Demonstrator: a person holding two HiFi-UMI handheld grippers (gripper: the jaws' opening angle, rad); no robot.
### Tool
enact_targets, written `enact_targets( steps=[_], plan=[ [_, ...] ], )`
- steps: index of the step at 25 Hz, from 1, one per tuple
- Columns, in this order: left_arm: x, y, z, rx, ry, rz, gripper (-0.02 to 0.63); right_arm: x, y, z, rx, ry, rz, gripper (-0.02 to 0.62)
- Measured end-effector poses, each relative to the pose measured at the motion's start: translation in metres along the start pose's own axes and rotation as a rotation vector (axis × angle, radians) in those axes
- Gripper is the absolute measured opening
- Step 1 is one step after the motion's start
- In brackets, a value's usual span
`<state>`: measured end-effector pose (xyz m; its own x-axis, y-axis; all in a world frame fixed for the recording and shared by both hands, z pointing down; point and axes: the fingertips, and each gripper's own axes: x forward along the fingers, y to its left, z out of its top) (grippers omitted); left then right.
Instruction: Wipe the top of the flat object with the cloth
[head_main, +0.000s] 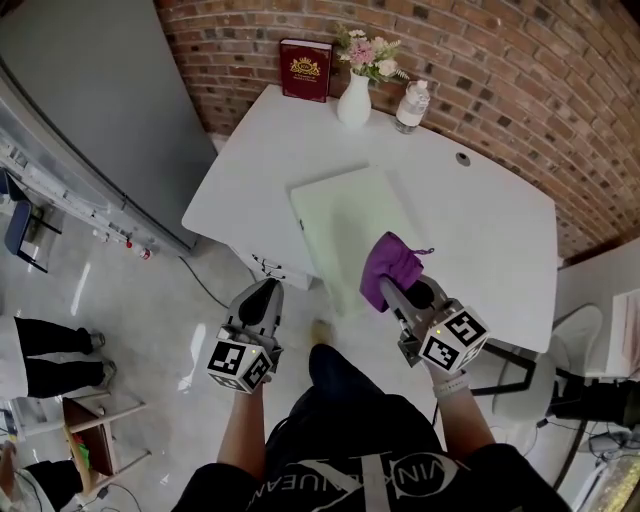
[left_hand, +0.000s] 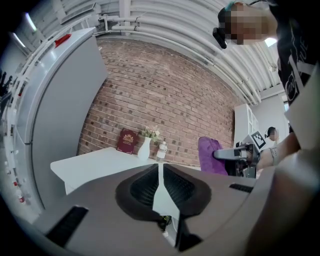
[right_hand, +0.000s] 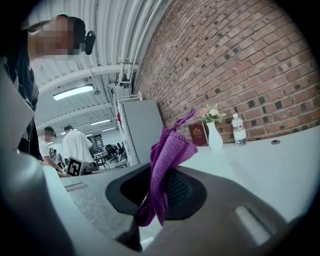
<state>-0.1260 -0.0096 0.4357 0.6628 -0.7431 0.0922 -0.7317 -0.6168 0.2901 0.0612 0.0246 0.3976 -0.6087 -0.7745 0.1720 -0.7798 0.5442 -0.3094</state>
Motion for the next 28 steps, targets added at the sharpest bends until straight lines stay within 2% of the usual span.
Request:
enact_targets(
  steps=[10,15,25,28],
  plan=[
    [0.082,0.010,-0.012,0.057,0.110,-0.101,0.033,0.078,-0.040,0.010,0.023,0.162,0.043,0.064],
    [0.111,0.019,-0.032,0.057,0.187,-0.146,0.034,0.121,-0.049,0.011,0.001,0.270,0.102,0.064],
    [0.149,0.035,-0.040,0.093,0.241,-0.166,0.034,0.178,-0.072,0.003,0.031,0.446,0.175,0.064],
    [0.154,0.030,-0.042,0.127,0.258,-0.203,0.034,0.198,-0.072,-0.003,0.033,0.497,0.196,0.064]
  ],
)
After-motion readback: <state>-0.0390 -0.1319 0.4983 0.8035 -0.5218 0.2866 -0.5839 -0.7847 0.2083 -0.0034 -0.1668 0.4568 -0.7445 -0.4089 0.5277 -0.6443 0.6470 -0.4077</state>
